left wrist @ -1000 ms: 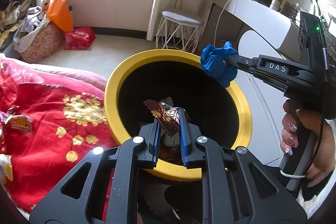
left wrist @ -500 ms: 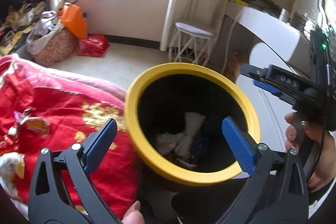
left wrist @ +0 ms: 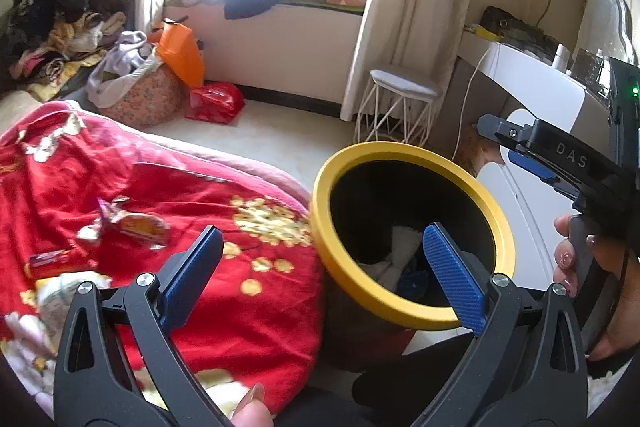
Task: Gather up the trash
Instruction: 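Open both tools to drop the glove and wrapper into the bin, then move both open tools from the bin back to the trash on the bedspread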
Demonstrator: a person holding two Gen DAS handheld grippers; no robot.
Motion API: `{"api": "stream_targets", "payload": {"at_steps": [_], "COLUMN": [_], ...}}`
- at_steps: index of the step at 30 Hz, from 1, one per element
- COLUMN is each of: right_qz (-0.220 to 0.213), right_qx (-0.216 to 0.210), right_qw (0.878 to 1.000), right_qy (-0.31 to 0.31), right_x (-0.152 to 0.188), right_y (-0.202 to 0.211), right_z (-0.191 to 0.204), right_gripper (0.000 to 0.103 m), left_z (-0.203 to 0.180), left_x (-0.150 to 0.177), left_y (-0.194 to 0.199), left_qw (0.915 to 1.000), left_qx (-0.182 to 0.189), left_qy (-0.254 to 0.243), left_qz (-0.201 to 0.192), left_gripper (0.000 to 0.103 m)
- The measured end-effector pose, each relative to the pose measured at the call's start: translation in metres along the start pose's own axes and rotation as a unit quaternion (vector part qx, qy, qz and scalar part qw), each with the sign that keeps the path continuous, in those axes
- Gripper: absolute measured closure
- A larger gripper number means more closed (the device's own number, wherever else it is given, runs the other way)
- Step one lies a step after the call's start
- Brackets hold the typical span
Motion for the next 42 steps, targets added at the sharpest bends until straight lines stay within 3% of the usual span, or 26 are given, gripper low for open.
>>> {"api": "stream_targets", "payload": {"at_steps": [19,42], "right_qz": [-0.035,0.002], "right_qx": [-0.057,-0.115], "right_qw": [0.994,0.983], "right_qy": [0.088,0.147], "right_x": [0.002,0.032], "right_y": [0.01,-0.009], "right_z": [0.078,0.158], "right_gripper": [0.023,0.023], "left_z": [0.071,0.168], "left_x": [-0.019,-0.015], "left_y": [0.045,0.077], "left_qw": [0.9972,0.9892], "left_qx": [-0.048,-0.099], "left_qy": [0.034,0.088], "left_qz": [-0.047,-0.063], "left_gripper": [0.011,0.011]}}
Point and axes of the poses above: each gripper's, at about its wrist camera, not at the fingertips, and y roughly against the way its jaws point, z to its left, x to its underside, the point moved 10 cm from there along -y, roughly the way its jaws point, and after that the axes turned 5 degrees about y, right-handed, at the moved point
